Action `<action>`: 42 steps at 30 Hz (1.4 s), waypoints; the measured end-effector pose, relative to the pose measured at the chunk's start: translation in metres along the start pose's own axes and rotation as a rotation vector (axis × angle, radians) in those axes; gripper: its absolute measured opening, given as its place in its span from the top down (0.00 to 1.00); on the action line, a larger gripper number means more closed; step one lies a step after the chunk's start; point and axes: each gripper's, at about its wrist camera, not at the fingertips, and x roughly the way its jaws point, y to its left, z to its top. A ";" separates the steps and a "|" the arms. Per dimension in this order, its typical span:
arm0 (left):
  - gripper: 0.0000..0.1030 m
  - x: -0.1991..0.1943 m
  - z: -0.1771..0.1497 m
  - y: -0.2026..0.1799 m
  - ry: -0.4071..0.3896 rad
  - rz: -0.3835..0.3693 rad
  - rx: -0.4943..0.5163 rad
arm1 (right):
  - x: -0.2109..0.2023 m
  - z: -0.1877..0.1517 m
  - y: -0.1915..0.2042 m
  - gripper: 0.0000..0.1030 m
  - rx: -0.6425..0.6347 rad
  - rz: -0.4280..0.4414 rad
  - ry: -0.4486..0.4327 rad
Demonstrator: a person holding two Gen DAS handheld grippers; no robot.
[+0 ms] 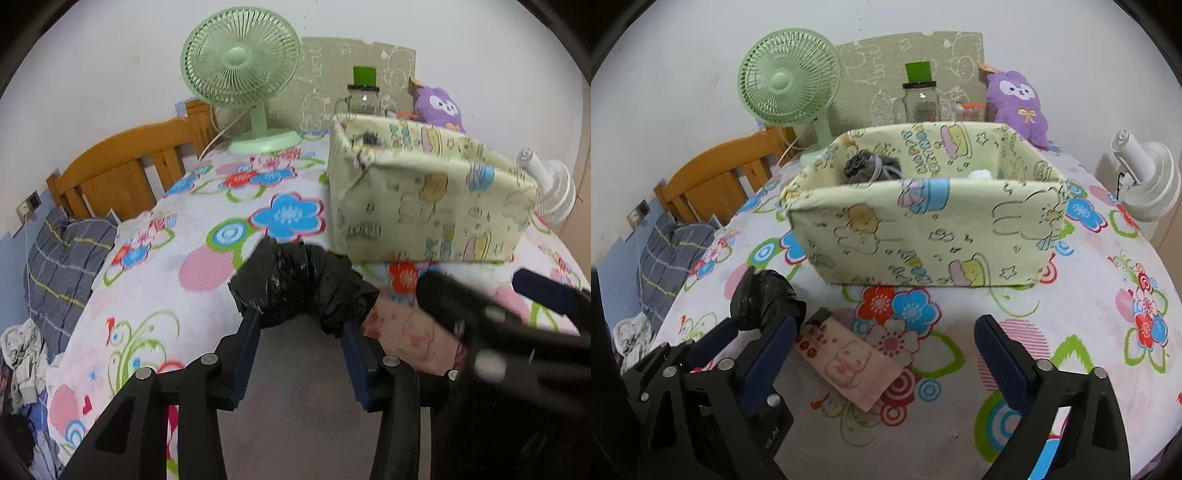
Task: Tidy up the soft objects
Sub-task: 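Grasp the black plastic bag with left while right moves down to the pink card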
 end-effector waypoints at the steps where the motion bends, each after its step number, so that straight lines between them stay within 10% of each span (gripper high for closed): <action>1: 0.55 0.000 -0.003 0.001 0.007 0.001 0.002 | 0.002 -0.001 0.002 0.06 -0.002 0.003 0.009; 17: 0.14 0.015 -0.012 0.019 0.039 -0.002 -0.012 | 0.043 -0.007 0.024 0.17 -0.090 0.036 0.149; 33: 0.10 0.013 -0.004 -0.003 0.010 -0.011 0.054 | 0.038 -0.007 0.023 0.74 -0.116 0.037 0.102; 42: 0.14 0.012 0.006 -0.013 -0.033 -0.012 0.091 | 0.029 -0.002 0.006 0.74 -0.060 0.040 0.079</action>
